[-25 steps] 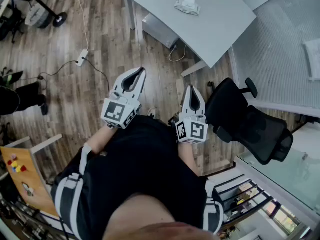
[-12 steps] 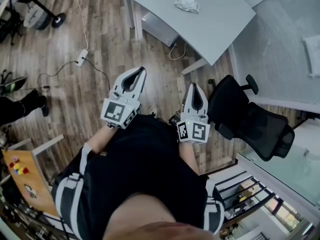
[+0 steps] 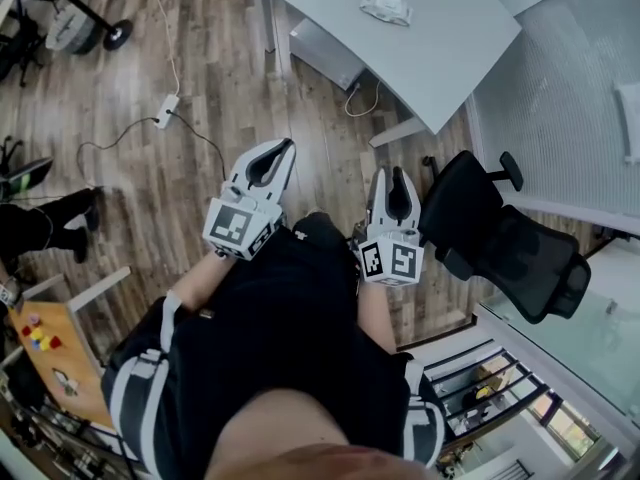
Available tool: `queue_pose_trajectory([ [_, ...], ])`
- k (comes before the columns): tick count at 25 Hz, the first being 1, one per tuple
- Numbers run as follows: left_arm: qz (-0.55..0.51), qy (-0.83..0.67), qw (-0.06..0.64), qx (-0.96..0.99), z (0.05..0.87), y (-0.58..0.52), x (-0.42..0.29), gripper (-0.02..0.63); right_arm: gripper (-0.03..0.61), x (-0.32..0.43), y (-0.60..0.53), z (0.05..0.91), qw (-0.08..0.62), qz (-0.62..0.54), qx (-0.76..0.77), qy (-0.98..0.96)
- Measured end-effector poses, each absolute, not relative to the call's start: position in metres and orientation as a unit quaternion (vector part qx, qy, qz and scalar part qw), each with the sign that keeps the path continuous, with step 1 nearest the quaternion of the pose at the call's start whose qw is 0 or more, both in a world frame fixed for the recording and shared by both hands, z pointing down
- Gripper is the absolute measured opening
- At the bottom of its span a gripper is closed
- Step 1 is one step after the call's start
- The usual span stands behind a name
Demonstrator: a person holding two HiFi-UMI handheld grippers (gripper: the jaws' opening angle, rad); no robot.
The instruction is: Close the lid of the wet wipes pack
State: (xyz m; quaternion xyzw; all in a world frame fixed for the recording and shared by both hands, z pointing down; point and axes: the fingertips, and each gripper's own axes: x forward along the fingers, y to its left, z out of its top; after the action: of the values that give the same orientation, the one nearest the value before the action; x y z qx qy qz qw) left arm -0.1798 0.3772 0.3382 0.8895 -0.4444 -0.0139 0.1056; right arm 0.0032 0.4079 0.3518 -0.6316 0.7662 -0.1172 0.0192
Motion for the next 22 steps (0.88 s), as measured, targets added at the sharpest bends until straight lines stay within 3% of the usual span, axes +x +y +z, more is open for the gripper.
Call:
queue_pose_trajectory([
  [8, 0.010, -0.452, 0.126, 0.883, 0.373, 0.297, -0.168, 0.034, 0.133, 0.015, 0.331, 0.381, 0.006, -0.134, -0.630, 0.765],
  [22, 0.007, -0.470, 0.103, 0.877, 0.363, 0.053, -0.053, 0.034, 0.124, 0.121, 0.055, 0.374, -0.003, -0.121, -0.563, 0.817],
])
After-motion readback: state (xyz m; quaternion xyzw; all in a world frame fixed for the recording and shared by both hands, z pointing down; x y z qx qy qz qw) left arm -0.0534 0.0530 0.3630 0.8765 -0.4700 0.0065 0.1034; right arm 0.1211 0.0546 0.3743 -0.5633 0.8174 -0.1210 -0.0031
